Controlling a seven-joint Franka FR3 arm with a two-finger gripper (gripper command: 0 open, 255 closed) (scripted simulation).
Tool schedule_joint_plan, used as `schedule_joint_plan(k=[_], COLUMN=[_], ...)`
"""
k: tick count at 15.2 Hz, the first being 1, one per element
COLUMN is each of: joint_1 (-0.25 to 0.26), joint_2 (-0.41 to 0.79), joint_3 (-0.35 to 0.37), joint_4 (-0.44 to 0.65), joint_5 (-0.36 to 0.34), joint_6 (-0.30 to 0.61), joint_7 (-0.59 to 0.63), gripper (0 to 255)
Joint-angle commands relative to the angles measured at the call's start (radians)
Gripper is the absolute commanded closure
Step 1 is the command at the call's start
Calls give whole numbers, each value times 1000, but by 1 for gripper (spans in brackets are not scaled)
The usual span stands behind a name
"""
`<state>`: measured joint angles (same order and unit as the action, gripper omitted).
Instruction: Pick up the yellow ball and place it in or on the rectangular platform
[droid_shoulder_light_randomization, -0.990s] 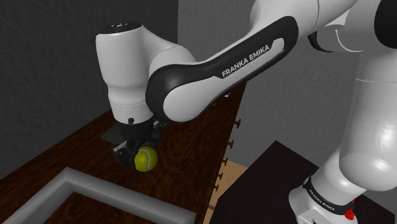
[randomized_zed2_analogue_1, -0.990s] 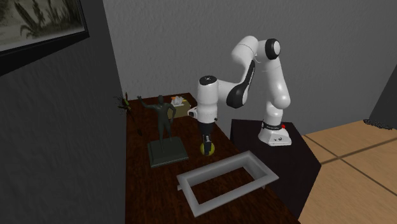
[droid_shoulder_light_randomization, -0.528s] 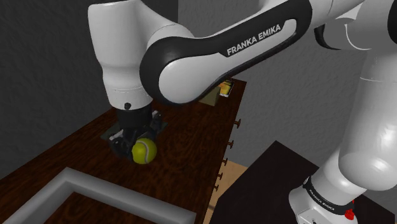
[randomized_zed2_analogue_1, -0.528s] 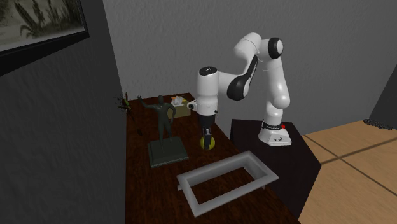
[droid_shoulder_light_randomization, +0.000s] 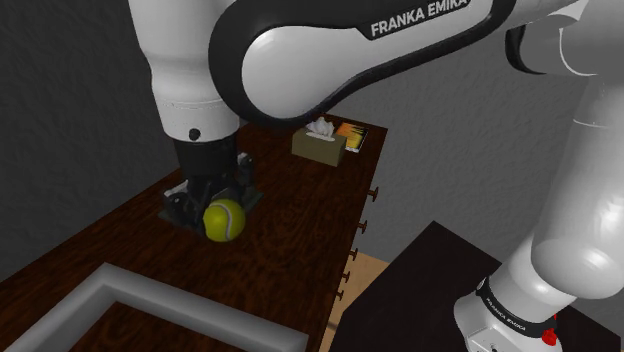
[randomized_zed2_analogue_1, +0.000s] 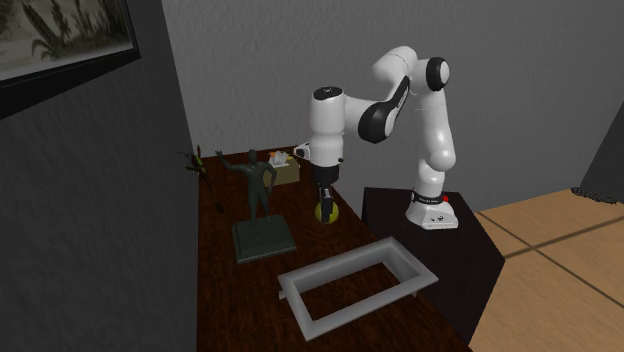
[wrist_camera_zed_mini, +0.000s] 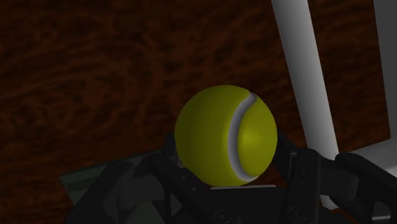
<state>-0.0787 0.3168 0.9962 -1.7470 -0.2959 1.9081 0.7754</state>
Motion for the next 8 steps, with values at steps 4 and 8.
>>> schedule_joint_plan(k=[4, 8], joint_1=[24, 138], joint_2=[2, 59], joint_3=[7, 3], joint_4=[46, 106], joint_5=[1, -44], joint_6=[-45, -75], joint_7=[18, 123], gripper=[255, 255])
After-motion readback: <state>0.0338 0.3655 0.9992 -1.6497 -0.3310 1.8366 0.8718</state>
